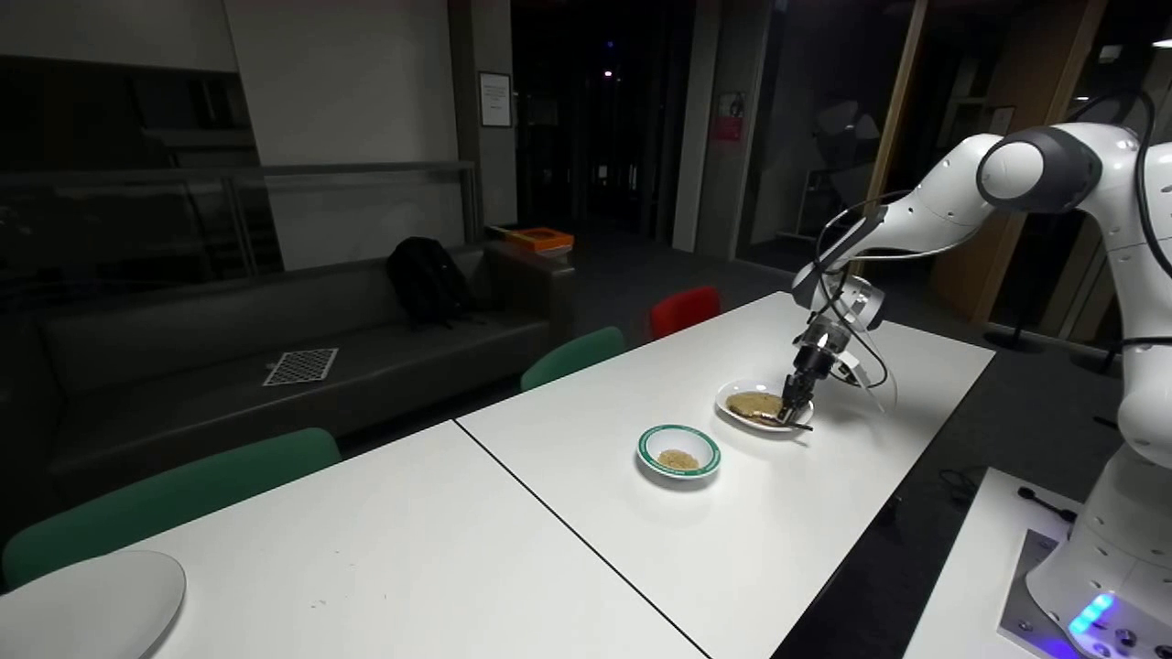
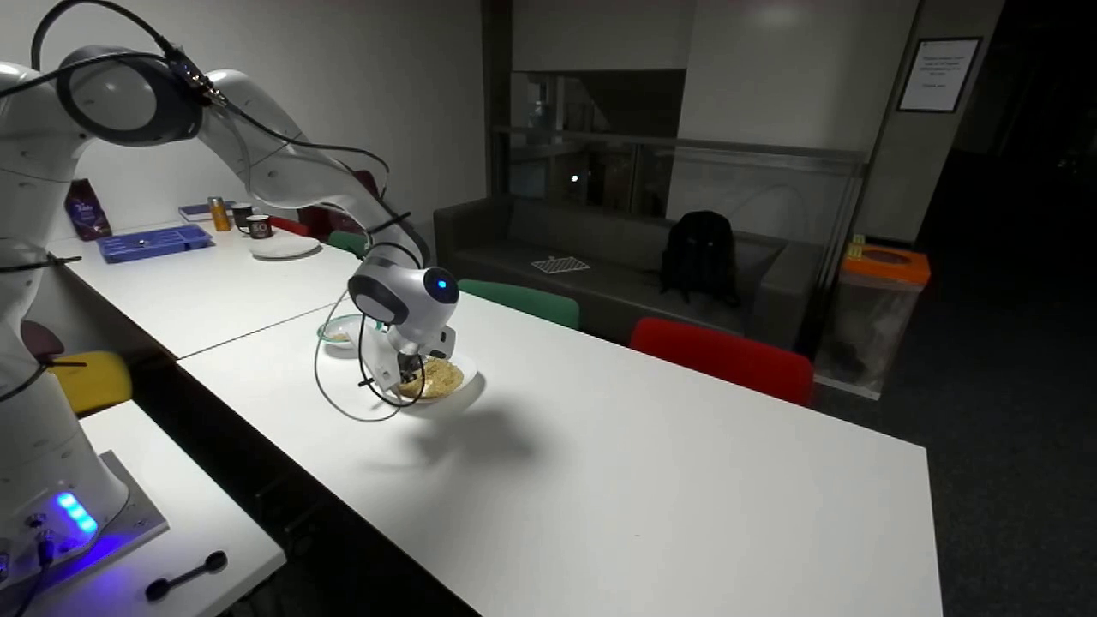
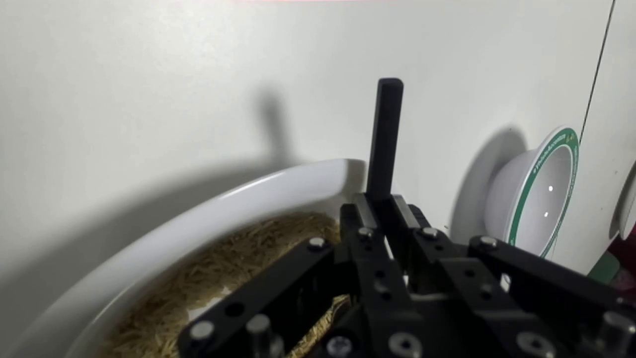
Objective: Use the spoon to put sugar in the green and white bowl
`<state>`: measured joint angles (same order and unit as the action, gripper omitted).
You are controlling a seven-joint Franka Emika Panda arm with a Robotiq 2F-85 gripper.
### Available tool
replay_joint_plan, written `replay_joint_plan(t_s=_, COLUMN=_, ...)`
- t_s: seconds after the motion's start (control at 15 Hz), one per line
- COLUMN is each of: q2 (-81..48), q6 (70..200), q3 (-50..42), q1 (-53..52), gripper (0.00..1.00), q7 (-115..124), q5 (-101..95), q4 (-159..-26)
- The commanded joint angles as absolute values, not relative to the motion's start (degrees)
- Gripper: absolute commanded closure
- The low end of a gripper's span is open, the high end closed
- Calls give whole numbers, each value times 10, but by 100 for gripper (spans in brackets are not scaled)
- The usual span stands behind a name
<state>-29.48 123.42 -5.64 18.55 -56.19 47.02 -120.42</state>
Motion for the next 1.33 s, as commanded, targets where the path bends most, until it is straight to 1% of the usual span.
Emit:
replay_joint_plan(t_s=0.0, q2=-300, q6=1207, q3=-52, q1=198, gripper=97, q7=-546, q5=481, q4=-1188)
replay_joint_plan(t_s=1.27, q2=-322, q6=1179, q3=-70, q1=229, gripper=97, q7=-509, q5=497, q4=-1174)
